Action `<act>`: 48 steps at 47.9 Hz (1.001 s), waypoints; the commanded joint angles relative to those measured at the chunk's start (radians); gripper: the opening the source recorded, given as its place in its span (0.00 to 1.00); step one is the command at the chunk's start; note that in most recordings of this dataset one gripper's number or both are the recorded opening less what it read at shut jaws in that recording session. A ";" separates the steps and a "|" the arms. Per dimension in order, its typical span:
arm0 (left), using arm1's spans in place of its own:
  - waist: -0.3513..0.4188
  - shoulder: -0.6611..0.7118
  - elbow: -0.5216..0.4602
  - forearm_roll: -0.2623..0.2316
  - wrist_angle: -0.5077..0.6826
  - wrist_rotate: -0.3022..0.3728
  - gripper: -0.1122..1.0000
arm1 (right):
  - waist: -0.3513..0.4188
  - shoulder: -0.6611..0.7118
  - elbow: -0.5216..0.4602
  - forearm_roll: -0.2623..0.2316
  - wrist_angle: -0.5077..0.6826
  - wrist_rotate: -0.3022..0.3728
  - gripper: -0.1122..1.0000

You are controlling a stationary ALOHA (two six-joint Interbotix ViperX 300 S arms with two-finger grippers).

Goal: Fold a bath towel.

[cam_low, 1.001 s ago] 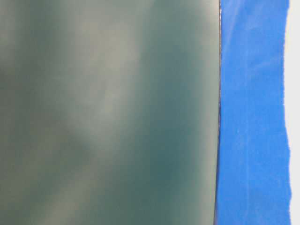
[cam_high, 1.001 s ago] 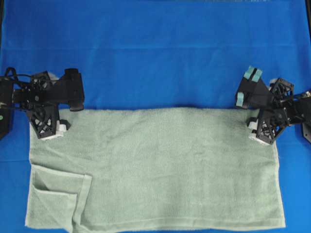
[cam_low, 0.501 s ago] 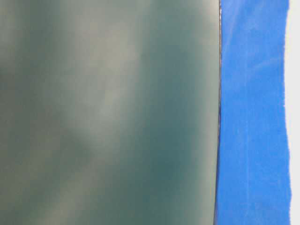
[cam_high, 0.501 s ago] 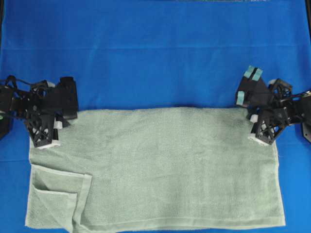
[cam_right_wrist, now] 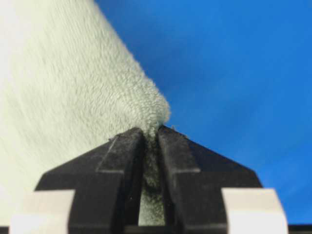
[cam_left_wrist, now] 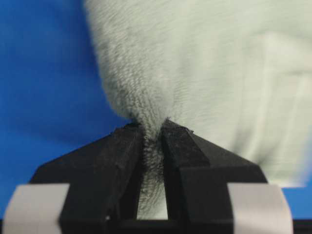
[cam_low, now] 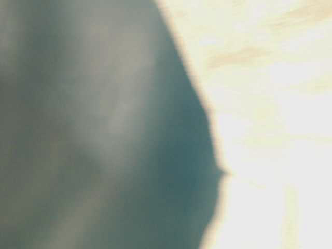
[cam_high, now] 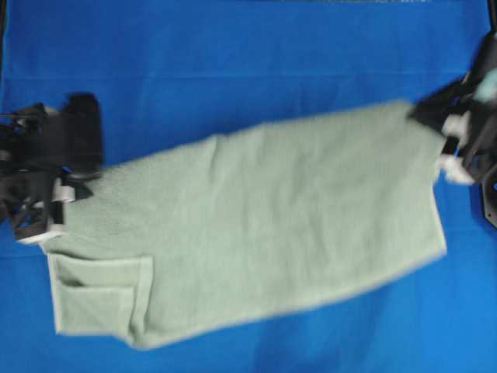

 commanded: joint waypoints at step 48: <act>-0.371 0.281 -0.413 0.000 -0.385 -0.206 0.18 | 0.051 -0.187 -0.163 -0.153 0.308 0.066 0.21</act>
